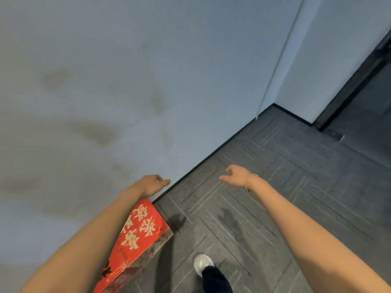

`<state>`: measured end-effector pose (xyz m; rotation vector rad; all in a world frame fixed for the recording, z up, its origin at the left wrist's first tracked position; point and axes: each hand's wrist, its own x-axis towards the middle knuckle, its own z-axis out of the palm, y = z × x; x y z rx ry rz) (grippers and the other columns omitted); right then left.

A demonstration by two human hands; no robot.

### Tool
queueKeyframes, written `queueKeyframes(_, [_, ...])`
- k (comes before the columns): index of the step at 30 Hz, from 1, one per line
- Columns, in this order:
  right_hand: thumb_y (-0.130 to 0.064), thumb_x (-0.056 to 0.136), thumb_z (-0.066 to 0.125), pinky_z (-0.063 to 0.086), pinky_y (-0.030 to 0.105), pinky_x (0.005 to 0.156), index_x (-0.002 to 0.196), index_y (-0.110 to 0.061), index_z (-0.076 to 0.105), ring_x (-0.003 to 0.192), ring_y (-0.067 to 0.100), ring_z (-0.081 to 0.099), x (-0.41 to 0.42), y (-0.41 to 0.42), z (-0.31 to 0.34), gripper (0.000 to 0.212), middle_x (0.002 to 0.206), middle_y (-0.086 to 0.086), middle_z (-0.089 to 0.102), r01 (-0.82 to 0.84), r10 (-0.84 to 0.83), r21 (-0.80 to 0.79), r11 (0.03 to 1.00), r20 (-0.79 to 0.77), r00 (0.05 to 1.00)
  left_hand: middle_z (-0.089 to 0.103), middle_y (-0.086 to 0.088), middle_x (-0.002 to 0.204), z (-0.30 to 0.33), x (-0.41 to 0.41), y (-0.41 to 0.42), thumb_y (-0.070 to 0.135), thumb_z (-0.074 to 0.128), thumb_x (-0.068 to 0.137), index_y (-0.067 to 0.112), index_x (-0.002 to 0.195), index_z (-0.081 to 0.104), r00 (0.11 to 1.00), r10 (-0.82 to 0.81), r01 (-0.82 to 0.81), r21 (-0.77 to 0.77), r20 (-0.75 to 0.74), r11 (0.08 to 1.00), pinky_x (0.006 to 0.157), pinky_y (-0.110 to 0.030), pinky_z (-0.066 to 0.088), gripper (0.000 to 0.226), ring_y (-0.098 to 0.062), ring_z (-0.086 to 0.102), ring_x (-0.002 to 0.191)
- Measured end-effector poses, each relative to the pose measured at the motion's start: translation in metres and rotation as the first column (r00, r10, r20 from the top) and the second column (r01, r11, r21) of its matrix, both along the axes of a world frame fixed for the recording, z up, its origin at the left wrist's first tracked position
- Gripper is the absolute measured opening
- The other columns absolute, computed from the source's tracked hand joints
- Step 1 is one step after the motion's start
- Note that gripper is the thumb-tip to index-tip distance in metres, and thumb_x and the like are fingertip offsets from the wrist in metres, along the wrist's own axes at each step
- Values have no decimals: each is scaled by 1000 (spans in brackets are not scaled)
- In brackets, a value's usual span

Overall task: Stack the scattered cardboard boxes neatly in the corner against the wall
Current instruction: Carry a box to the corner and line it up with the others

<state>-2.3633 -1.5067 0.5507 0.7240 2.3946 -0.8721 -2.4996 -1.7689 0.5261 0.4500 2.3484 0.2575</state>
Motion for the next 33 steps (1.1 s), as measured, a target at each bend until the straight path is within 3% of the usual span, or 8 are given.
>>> queueKeyframes(6, [-42, 93, 50, 37, 31, 104, 139, -10, 39, 129, 24, 44, 115, 35, 28, 58, 144, 8, 41, 259, -258, 8, 966, -53, 965, 51, -7, 137, 33, 67, 83, 62, 35, 93, 16, 128, 53, 948, -319, 319, -5, -11, 948, 98, -32, 37, 61, -23, 48, 124])
queueKeyframes(12, [-42, 93, 50, 38, 32, 104, 136, -11, 42, 130, 24, 44, 254, 67, 39, 54, 144, 8, 42, 535, -530, 16, 845, -119, 840, 49, -5, 141, 45, 167, 179, 63, 36, 92, 18, 133, 50, 818, -574, 575, 11, -19, 818, 107, -37, 36, 62, -23, 46, 128])
queueKeyframes(19, [-46, 91, 51, 34, 29, 106, 137, -11, 41, 133, 22, 40, 441, 87, 46, 59, 145, 8, 40, 785, -781, -37, 618, -137, 609, 29, -12, 153, 53, 312, 273, 62, 39, 92, 19, 149, 25, 636, -768, 771, 50, -71, 634, 110, -39, 32, 73, -27, 32, 139])
queueKeyframes(29, [-50, 90, 52, 32, 28, 109, 142, -5, 34, 134, 23, 40, 737, 73, 57, 71, 146, 10, 40, 965, -961, 27, 261, -89, 262, 37, -13, 149, 66, 581, 383, 60, 41, 92, 19, 146, 33, 357, -931, 928, 143, -78, 344, 107, -34, 35, 69, -27, 40, 134])
queueKeyframes(33, [-53, 89, 50, 33, 29, 109, 141, -5, 36, 133, 23, 41, 851, 54, 63, 72, 145, 10, 41, 993, -990, 61, 102, -92, 108, 43, -11, 146, 68, 711, 414, 59, 40, 92, 17, 144, 37, 202, -975, 968, 168, -89, 185, 106, -33, 36, 66, -25, 43, 132])
